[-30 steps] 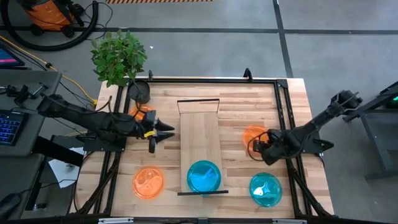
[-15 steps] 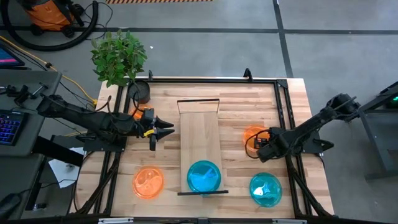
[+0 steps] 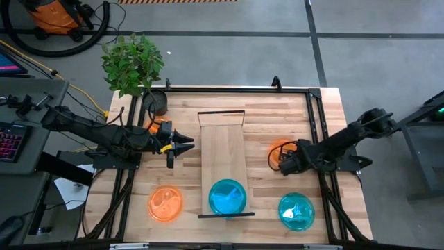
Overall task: Place and stack plates onto a shelf
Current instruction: Put middle right orange transparent plate on the shelf
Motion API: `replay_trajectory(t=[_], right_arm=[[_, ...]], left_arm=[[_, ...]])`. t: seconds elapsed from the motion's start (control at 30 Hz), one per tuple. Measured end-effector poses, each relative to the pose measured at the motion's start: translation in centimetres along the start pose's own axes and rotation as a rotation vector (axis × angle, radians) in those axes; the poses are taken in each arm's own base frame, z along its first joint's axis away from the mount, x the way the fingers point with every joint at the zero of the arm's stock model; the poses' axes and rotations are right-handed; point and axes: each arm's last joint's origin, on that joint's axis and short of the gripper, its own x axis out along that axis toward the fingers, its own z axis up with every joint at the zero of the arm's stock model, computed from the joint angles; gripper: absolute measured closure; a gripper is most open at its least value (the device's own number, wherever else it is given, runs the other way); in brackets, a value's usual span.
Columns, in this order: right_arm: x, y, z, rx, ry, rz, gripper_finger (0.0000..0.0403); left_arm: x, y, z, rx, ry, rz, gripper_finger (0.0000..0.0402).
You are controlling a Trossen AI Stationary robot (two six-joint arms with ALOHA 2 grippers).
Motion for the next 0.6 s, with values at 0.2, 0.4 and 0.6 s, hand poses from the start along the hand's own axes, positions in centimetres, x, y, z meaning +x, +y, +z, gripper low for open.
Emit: replay_trajectory(t=[0.2, 0.4, 0.6], right_arm=[[-0.1, 0.9, -0.1, 0.022, 0.004, 0.076, 0.0214], [-0.3, 1.7, -0.4, 0.041, 0.012, 0.161, 0.0215], [-0.1, 1.8, -0.5, 0.052, 0.017, 0.196, 0.0229]], left_arm=[[0.0, 0.0, 0.0, 0.000, 0.000, 0.000, 0.0284], [0.0, 0.0, 0.0, 0.000, 0.000, 0.000, 0.0284], [0.0, 0.0, 0.0, 0.000, 0.001, -0.001, 0.0284]])
